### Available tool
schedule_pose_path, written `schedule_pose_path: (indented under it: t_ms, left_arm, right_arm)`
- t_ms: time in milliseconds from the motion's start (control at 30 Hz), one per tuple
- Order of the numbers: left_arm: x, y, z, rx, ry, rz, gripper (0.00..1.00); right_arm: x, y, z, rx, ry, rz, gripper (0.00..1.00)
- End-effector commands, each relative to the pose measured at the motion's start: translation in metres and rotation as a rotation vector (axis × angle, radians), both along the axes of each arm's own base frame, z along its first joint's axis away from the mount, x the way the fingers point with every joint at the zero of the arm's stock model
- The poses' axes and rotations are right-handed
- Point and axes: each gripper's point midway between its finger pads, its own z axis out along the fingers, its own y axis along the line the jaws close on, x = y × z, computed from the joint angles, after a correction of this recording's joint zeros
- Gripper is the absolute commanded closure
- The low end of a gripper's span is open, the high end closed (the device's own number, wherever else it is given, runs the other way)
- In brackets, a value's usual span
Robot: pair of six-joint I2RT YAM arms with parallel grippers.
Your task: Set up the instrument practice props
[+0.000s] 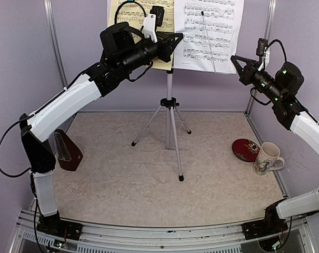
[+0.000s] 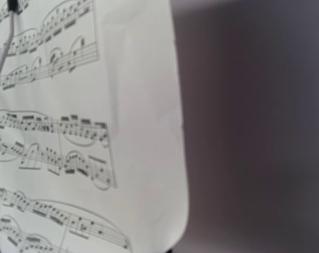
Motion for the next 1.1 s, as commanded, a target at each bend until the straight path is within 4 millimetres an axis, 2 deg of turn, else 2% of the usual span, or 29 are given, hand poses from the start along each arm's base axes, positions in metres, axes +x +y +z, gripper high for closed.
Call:
schedule_pose_path:
  t_ms: [0, 400, 767, 1067]
  left_arm:
    - [-0.021, 0.028, 0.051, -0.095, -0.061, 0.002, 1.0]
    - [-0.018, 0.033, 0.051, -0.086, -0.045, 0.038, 0.98]
    - [-0.028, 0.046, 0.069, -0.118, -0.058, 0.048, 0.98]
    - [-0.022, 0.054, 0.068, -0.123, -0.035, 0.085, 0.98]
  right_arm:
    - [0.005, -0.007, 0.001, 0.011, -0.003, -0.033, 1.0]
    - [0.007, -0.002, 0.006, 0.026, -0.015, 0.002, 1.0]
    - [0.008, -0.005, 0.012, 0.03, -0.027, -0.017, 1.0]
    - [0.009, -0.007, 0.01, 0.025, -0.025, -0.035, 1.0]
